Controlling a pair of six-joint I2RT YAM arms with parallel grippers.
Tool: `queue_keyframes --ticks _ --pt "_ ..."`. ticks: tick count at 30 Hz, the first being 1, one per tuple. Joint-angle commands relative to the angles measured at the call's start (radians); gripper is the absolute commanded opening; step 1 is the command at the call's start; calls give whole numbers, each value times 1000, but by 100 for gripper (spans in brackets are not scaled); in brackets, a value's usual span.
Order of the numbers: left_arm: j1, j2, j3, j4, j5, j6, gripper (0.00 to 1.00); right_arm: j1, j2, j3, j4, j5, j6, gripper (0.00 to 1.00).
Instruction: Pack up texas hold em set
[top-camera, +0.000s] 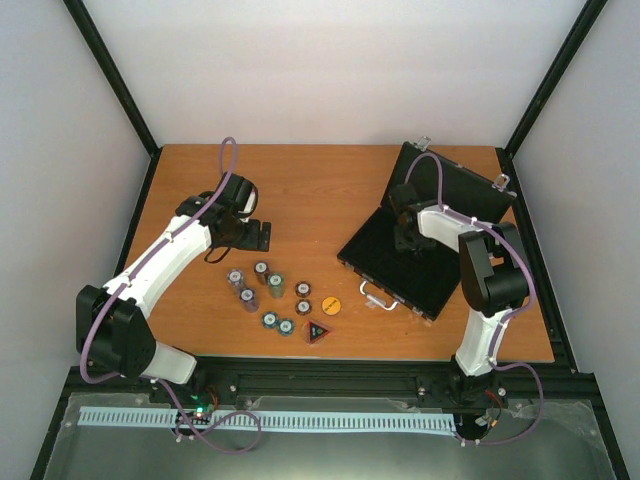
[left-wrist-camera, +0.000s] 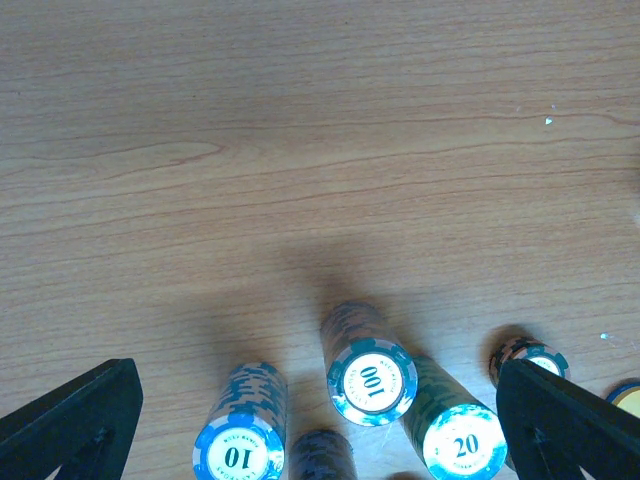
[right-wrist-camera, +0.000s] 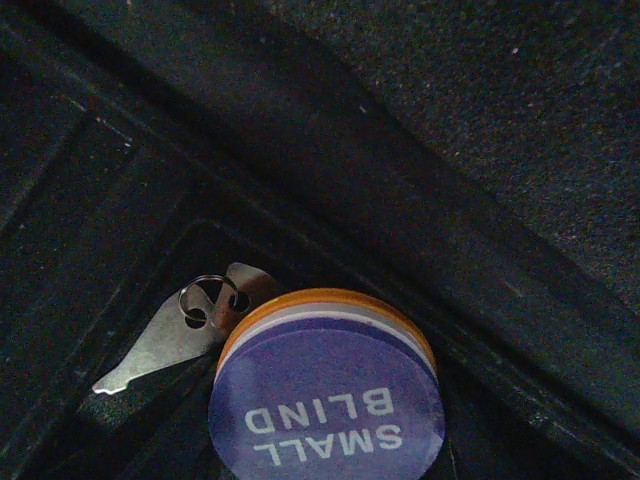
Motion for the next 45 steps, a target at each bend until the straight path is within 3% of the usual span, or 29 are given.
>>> queue_keyframes --ticks 1,16,19,22,25,45 --pt "-4 3 37 -1 -4 7 100 -34 33 -47 30 -6 23 40" --pt "-4 1 25 8 0 2 100 -61 -8 -102 31 -54 43 42" --pt "-4 2 28 9 3 6 100 -60 -10 -106 28 -65 51 50" --pt "-4 4 31 10 0 6 100 -61 -28 -115 30 -65 59 66" --pt "-4 2 30 10 0 7 100 -61 -42 -114 29 -57 53 74" --pt "-4 -7 32 21 8 -2 100 -56 -199 -50 -15 -228 6 84"
